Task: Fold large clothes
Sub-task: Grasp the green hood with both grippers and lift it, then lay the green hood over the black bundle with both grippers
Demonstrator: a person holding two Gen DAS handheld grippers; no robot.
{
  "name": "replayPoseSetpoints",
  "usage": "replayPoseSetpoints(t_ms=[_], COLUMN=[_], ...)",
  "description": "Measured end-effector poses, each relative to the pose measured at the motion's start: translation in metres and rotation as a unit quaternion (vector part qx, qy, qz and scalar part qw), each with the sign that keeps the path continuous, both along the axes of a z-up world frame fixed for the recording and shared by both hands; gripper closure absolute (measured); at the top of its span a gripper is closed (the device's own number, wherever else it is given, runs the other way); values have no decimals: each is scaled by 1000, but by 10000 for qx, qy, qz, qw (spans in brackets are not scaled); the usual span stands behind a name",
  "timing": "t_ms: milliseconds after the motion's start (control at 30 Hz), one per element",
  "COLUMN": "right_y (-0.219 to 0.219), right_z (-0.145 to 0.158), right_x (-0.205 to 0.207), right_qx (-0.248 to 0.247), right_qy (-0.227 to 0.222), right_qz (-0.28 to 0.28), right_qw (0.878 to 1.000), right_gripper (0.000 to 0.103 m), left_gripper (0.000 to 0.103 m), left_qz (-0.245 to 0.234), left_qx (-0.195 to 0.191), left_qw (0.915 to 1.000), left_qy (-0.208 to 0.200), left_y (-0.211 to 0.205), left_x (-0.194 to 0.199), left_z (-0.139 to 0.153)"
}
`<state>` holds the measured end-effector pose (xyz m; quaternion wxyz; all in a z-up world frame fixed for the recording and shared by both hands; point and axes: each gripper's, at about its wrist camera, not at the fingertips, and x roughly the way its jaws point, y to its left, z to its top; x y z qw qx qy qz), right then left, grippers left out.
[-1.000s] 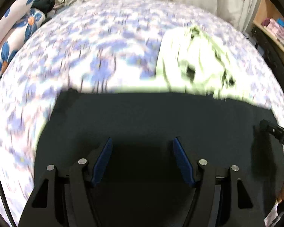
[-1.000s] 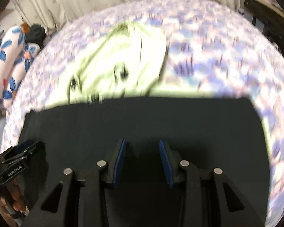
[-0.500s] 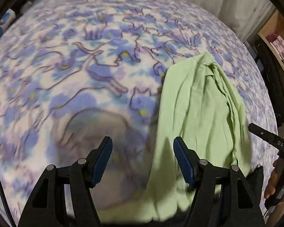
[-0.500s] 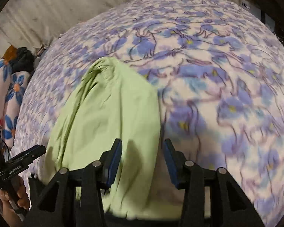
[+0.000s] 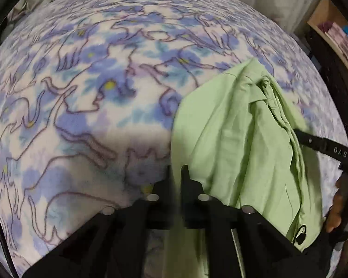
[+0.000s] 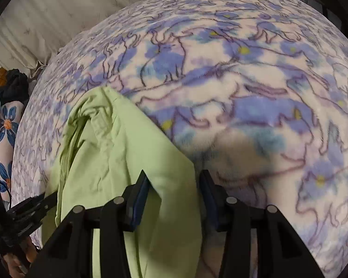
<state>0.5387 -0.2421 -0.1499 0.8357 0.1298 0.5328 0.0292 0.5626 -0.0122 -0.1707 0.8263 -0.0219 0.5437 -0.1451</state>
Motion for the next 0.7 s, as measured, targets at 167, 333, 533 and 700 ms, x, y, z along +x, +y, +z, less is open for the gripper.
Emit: replayPoseSetpoints(t_ms=[167, 333, 533, 700], right_y=[11, 3, 10, 14], right_z=[23, 71, 134, 157], right_x=[-12, -47, -124, -204], right_qx=[-372, -173, 74, 139], right_qy=[-292, -726, -1301, -1703], right_qz=[223, 250, 613, 816], right_qw=[9986, 9969, 9896, 9819], right_gripper=[101, 101, 101, 100], left_gripper=[103, 103, 103, 103], left_qz=[123, 261, 178, 204], left_qx=[496, 248, -9, -325], left_qw=[9969, 9959, 9934, 9931], left_qy=[-599, -831, -1131, -1110], left_y=[-4, 27, 61, 86], left_x=[-17, -44, -118, -195], left_z=[25, 73, 131, 145])
